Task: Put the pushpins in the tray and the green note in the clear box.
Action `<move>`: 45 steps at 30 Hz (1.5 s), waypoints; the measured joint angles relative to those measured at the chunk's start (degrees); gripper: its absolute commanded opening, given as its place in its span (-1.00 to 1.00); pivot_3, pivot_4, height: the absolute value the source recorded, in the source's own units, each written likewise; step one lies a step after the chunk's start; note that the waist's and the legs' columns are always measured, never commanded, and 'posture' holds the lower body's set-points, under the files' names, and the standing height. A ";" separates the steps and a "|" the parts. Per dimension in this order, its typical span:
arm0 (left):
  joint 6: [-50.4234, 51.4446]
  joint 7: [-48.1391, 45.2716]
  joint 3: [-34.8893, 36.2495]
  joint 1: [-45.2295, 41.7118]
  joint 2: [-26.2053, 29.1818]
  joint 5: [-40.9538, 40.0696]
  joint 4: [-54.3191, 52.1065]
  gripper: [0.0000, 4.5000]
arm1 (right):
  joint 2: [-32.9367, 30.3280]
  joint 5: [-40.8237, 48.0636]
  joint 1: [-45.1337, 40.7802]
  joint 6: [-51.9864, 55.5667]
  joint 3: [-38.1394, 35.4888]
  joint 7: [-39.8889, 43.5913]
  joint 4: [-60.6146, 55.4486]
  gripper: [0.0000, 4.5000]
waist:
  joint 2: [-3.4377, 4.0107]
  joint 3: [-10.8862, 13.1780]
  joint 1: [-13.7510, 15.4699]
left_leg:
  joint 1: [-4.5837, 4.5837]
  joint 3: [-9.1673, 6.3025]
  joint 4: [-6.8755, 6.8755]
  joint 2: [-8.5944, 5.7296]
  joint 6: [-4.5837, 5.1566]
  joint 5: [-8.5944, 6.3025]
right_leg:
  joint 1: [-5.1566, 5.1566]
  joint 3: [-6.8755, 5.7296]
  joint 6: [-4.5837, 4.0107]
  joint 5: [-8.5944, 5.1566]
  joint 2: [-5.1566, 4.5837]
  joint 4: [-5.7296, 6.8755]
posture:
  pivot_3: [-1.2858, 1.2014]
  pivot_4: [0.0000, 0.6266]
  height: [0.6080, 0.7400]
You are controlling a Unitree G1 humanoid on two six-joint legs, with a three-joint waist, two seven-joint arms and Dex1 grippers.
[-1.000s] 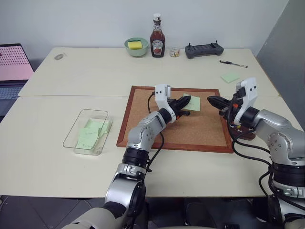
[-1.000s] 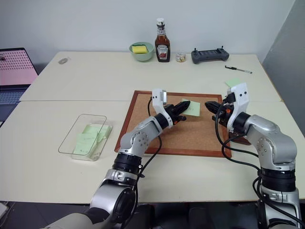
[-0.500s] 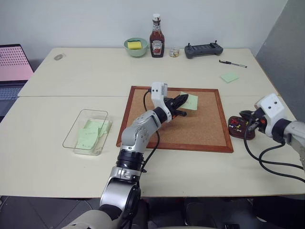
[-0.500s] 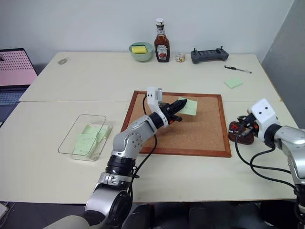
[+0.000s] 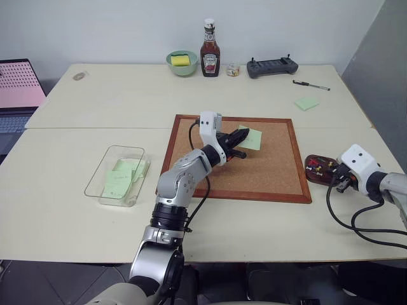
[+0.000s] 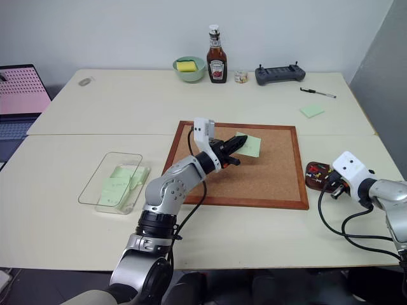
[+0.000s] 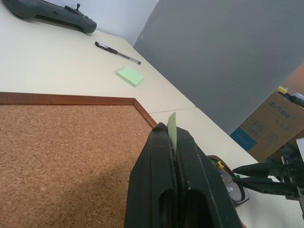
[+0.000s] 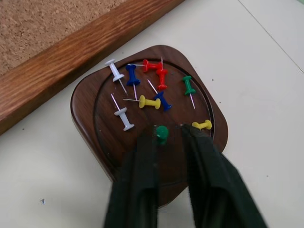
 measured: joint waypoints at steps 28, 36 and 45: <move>17.66 10.59 4.83 7.95 20.68 2.91 -31.55 -1.00 | 11.77 13.78 -13.88 -8.95 2.67 14.26 -8.54 0.98 | -0.08 0.06 -1.29 | 0.11 -0.10 -0.05 0.10 0.01 -0.01 | 0.02 -0.03 0.00 0.00 0.07 0.06 | 0.03 -0.52 1.00; 29.28 14.20 14.52 24.17 35.91 6.09 -49.80 -1.00 | 20.44 16.37 -22.87 -9.85 12.20 23.31 -5.30 0.98 | -0.20 0.13 -0.58 | 0.14 -0.08 -0.10 0.08 0.02 -0.03 | 0.04 -0.01 -0.02 0.01 0.02 0.00 | 0.03 -0.52 1.00; 29.20 15.41 22.22 35.73 39.37 12.34 -51.89 -1.00 | 26.51 15.94 -25.55 -11.57 17.06 26.12 -0.66 0.98 | -0.20 0.14 0.22 | 0.05 -0.19 -0.08 0.08 0.02 -0.03 | -0.04 -0.13 -0.07 -0.01 0.02 0.06 | 0.03 -0.52 1.00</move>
